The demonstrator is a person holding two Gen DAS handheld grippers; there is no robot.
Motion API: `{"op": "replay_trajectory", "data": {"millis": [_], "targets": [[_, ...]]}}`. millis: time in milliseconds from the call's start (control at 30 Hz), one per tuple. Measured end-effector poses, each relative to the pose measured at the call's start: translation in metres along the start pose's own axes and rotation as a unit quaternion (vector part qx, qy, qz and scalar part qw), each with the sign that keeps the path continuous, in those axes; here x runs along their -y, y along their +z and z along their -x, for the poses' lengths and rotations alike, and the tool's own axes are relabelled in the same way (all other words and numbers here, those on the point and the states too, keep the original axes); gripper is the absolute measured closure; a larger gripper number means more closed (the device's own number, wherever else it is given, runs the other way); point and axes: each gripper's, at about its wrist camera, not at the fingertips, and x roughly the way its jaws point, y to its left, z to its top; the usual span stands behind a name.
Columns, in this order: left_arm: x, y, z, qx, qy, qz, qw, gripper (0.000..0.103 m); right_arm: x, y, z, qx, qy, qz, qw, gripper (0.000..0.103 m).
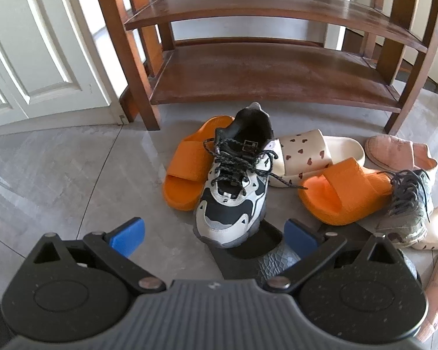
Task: Organize scattered shoes
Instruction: 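Close the left gripper on the sneaker's heel collar, then carry the sneaker with the left gripper toward the door and lower it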
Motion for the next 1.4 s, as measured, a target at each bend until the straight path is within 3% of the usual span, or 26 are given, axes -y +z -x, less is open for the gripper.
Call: {"op": "replay_trajectory", "data": {"millis": [67, 167, 367, 467, 567, 767, 833, 967, 1100, 1233, 1400], "targets": [[0.008, -0.001, -0.005, 0.003, 0.019, -0.028, 0.9994, 0.078, 0.002, -0.001, 0.001, -0.001, -0.003, 0.000, 1.000, 0.000], [0.009, -0.003, -0.017, -0.010, 0.007, -0.023, 0.9997, 0.081, 0.008, -0.002, 0.001, -0.004, -0.007, -0.009, 1.000, 0.000], [0.011, -0.008, -0.020, 0.003, 0.015, -0.016, 0.9998, 0.090, 0.013, -0.001, -0.003, -0.005, -0.003, -0.022, 1.000, 0.000], [0.010, -0.013, -0.009, 0.003, 0.059, -0.070, 0.9958, 0.091, 0.010, -0.001, -0.003, -0.002, 0.011, -0.017, 1.000, 0.000], [0.000, -0.017, 0.001, -0.006, 0.074, -0.101, 0.9921, 0.091, 0.003, -0.002, -0.005, -0.007, 0.026, -0.001, 1.000, 0.000], [-0.051, -0.028, 0.004, -0.028, 0.145, -0.114, 0.9825, 0.088, -0.021, -0.006, -0.015, -0.023, 0.033, 0.060, 0.997, 0.001], [-0.070, -0.027, 0.002, -0.029, 0.186, -0.090, 0.9780, 0.084, -0.026, -0.008, -0.017, -0.024, 0.032, 0.076, 0.996, 0.001], [-0.083, -0.025, 0.015, -0.022, 0.207, -0.016, 0.9779, 0.075, -0.037, -0.011, -0.022, -0.031, 0.033, 0.103, 0.994, 0.001], [-0.082, -0.030, 0.050, 0.022, 0.180, 0.096, 0.9789, 0.058, -0.050, -0.022, -0.031, -0.020, 0.031, 0.169, 0.985, 0.001], [-0.074, -0.034, 0.062, 0.047, 0.130, 0.163, 0.9768, 0.057, -0.059, -0.035, -0.051, -0.042, 0.027, 0.202, 0.978, 0.002], [-0.079, -0.036, 0.073, 0.083, 0.112, 0.209, 0.9681, 0.056, -0.063, -0.040, -0.065, -0.052, 0.019, 0.205, 0.977, 0.002]]}}
